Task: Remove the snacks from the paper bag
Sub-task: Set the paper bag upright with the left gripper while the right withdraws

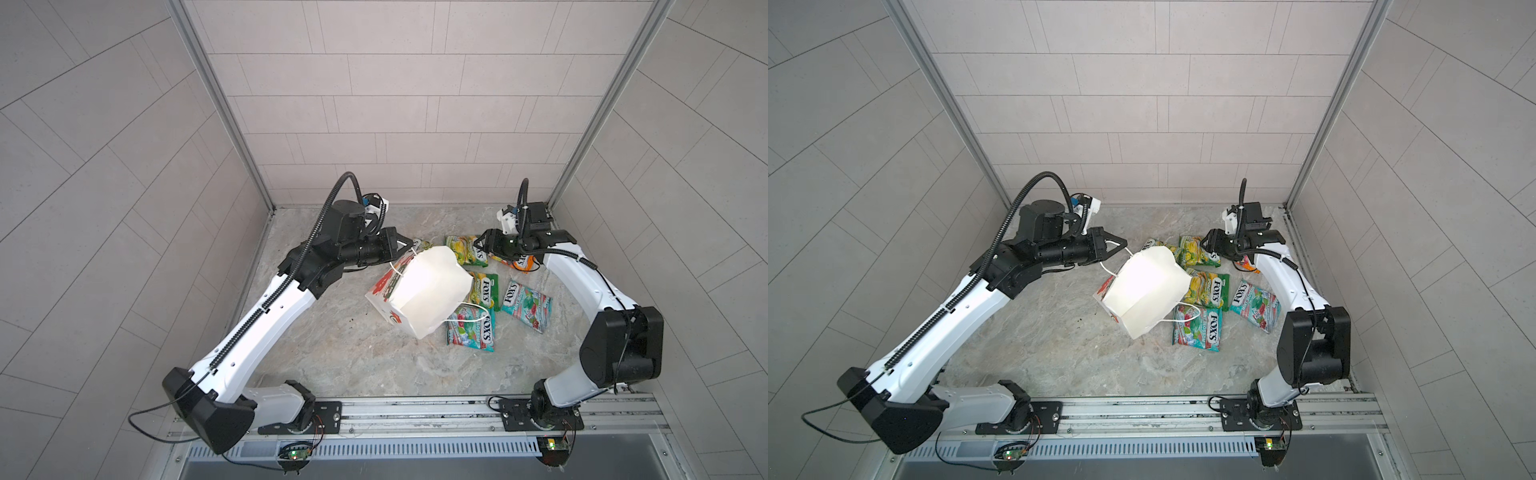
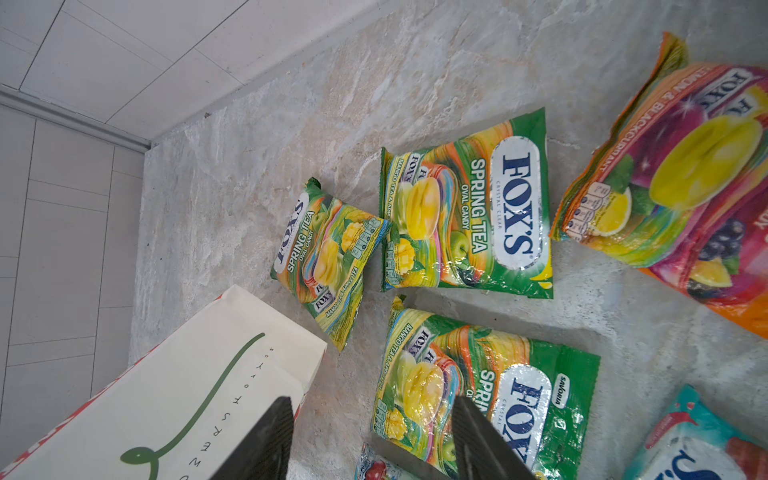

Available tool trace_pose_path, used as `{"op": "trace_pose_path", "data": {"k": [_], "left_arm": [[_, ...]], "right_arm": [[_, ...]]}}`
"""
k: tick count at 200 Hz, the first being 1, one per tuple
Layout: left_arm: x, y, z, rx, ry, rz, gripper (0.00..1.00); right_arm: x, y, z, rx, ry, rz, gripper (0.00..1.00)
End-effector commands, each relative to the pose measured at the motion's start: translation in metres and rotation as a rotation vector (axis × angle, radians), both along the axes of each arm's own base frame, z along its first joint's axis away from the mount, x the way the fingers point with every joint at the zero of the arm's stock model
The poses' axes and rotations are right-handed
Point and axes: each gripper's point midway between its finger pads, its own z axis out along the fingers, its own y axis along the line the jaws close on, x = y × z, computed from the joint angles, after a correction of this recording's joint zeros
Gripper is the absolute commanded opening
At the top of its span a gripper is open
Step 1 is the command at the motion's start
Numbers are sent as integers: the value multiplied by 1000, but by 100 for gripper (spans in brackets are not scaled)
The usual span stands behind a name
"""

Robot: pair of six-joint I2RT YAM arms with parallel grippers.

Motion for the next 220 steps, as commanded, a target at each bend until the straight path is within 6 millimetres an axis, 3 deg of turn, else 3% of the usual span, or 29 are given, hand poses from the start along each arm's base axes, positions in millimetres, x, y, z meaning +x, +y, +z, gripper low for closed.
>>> {"op": "trace_pose_path", "data": {"k": [1, 22, 92, 162, 196, 220], "left_arm": [[-1, -7, 9, -105, 39, -46, 0], [0, -15, 16, -205, 73, -84, 0], [-7, -13, 50, -236, 33, -61, 0], [-21, -31, 78, -386, 81, -92, 0], [-21, -33, 65, -423, 125, -98, 0], [-13, -42, 39, -477, 195, -110, 0]], "right_arm": [[-6, -2, 5, 8, -3, -10, 62], [-6, -3, 5, 10, -2, -14, 62], [-8, -7, 5, 10, -5, -29, 62], [-12, -12, 5, 10, -5, -43, 62], [-12, -13, 5, 14, -4, -51, 62], [-12, -13, 6, 16, -7, -53, 62]]}}
